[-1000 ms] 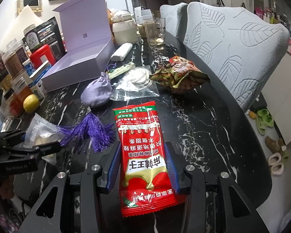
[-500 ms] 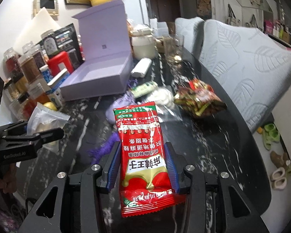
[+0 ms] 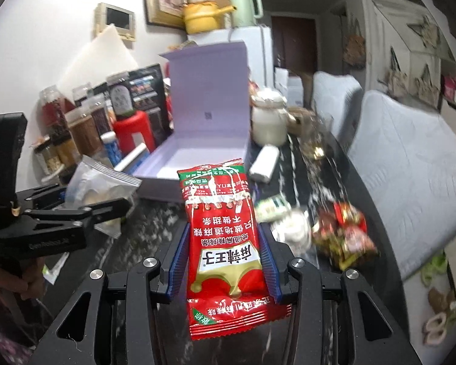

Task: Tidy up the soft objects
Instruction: 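Carry the zip bag with the left gripper while the right gripper carries the red packet to the lavender box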

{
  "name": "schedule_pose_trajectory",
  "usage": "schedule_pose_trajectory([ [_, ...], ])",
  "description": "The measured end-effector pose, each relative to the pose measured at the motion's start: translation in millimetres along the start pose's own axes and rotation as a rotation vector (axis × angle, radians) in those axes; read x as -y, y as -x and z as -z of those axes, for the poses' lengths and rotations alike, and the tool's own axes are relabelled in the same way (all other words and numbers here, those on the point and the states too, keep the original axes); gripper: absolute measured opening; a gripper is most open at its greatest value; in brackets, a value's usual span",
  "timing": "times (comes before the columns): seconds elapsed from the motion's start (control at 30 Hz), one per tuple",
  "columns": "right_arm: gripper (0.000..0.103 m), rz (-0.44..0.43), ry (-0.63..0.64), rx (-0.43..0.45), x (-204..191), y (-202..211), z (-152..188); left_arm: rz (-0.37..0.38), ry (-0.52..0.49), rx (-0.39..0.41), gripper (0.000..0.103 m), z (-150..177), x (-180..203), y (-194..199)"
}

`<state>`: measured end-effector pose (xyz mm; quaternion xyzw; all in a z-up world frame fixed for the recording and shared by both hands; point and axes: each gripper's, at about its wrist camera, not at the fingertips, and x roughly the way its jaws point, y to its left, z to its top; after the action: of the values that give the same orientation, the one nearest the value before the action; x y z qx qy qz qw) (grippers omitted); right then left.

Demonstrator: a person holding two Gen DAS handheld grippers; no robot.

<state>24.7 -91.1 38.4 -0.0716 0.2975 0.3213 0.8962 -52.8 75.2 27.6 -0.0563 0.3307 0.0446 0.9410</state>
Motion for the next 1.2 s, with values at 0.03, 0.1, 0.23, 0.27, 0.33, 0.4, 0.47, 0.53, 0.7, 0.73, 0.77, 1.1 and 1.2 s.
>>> schedule_pose_trajectory([
  [0.03, 0.043, -0.007, 0.008, 0.006, -1.8, -0.7, -4.2, -0.007, 0.002, 0.01, 0.064, -5.7, -1.5, -1.3],
  [0.1, 0.043, -0.024, 0.024, 0.016, -4.9, -4.8, -15.0, -0.018, 0.004, 0.02, 0.064, -13.0, -3.3, -3.0],
  [0.23, 0.043, -0.045, 0.054, 0.035, -8.1, -16.8, -37.3, -0.038, 0.009, 0.05, 0.064, -35.7, -11.4, -9.4],
  [0.27, 0.043, -0.048, 0.057, 0.038, -7.3, -19.6, -41.0, -0.046, 0.008, 0.058, 0.064, -41.6, -13.5, -11.3],
  [0.33, 0.043, -0.046, 0.067, 0.052, -6.6, -27.1, -52.7, -0.062, 0.008, 0.08, 0.064, -54.0, -16.6, -13.2],
  [0.4, 0.043, -0.047, 0.072, 0.064, -5.8, -32.5, -62.6, -0.07, 0.01, 0.099, 0.064, -65.2, -18.7, -15.6],
  [0.47, 0.043, -0.059, 0.077, 0.079, -4.1, -38.2, -74.2, -0.077, 0.013, 0.125, 0.064, -79.8, -22.0, -19.8],
  [0.53, 0.043, -0.065, 0.082, 0.094, -2.5, -43.3, -86.3, -0.083, 0.021, 0.139, 0.064, -92.5, -24.9, -24.7],
  [0.7, 0.043, -0.077, 0.093, 0.115, 3.4, -61.9, -118.6, -0.102, 0.043, 0.171, 0.064, -124.0, -32.6, -43.2],
  [0.73, 0.043, -0.077, 0.094, 0.118, 4.3, -65.7, -122.7, -0.108, 0.047, 0.174, 0.064, -129.0, -34.1, -47.1],
  [0.77, 0.043, -0.077, 0.096, 0.121, 6.3, -70.8, -128.7, -0.113, 0.052, 0.178, 0.064, -135.0, -36.7, -52.5],
  [1.1, 0.043, -0.097, 0.104, 0.132, 15.3, -131.4, -170.2, -0.195, 0.097, 0.164, 0.064, -171.5, -62.4, -106.9],
  [1.2, 0.043, -0.102, 0.106, 0.119, 14.9, -150.3, -176.5, -0.234, 0.098, 0.137, 0.064, -176.4, -72.6, -129.0],
])
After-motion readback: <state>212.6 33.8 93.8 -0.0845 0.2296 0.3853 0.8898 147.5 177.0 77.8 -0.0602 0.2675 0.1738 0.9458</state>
